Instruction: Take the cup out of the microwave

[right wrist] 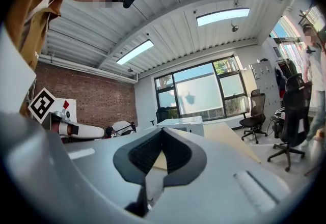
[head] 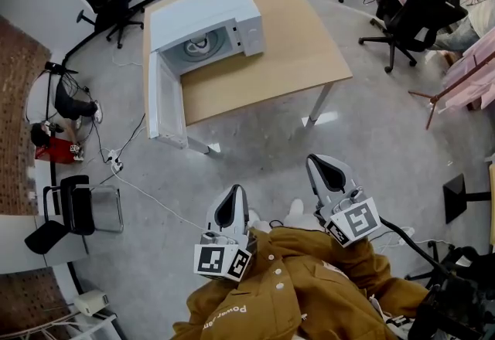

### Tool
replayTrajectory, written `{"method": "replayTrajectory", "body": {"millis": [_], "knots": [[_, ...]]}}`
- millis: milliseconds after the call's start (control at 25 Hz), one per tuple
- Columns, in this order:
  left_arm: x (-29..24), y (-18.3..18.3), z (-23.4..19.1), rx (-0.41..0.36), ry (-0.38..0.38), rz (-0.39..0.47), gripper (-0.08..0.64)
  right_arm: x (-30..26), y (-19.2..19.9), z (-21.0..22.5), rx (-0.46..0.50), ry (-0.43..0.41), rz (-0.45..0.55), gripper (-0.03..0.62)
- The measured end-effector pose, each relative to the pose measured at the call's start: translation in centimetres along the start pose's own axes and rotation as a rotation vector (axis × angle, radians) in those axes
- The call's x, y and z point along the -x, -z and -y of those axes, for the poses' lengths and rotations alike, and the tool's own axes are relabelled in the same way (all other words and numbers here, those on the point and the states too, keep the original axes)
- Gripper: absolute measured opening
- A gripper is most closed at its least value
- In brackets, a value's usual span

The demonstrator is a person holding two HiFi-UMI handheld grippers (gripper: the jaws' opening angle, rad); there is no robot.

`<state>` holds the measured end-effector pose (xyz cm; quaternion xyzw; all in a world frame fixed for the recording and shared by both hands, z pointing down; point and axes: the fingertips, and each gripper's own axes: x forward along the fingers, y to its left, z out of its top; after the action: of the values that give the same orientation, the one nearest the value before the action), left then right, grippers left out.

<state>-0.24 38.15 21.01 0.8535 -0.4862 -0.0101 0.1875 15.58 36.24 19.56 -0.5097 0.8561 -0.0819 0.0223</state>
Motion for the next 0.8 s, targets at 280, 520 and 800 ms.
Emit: {"method": "replayTrajectory", "body": {"millis": [280, 520, 800], "knots": [[-2.4, 1.3, 2.2, -0.003, -0.034, -0.011, 0.003, 1.3, 0.8, 4.0, -0.011, -0.027, -0.003, 0.005], [-3.4, 2.6, 2.7, 0.006, -0.089, -0.023, 0.003, 1.1, 1.9, 5.7, -0.034, -0.083, -0.030, 0.006], [-6.3, 1.2, -0.5, 0.027, -0.124, -0.013, 0.003, -4.1, 2.1, 6.5, -0.037, -0.131, -0.057, 0.006]]}}
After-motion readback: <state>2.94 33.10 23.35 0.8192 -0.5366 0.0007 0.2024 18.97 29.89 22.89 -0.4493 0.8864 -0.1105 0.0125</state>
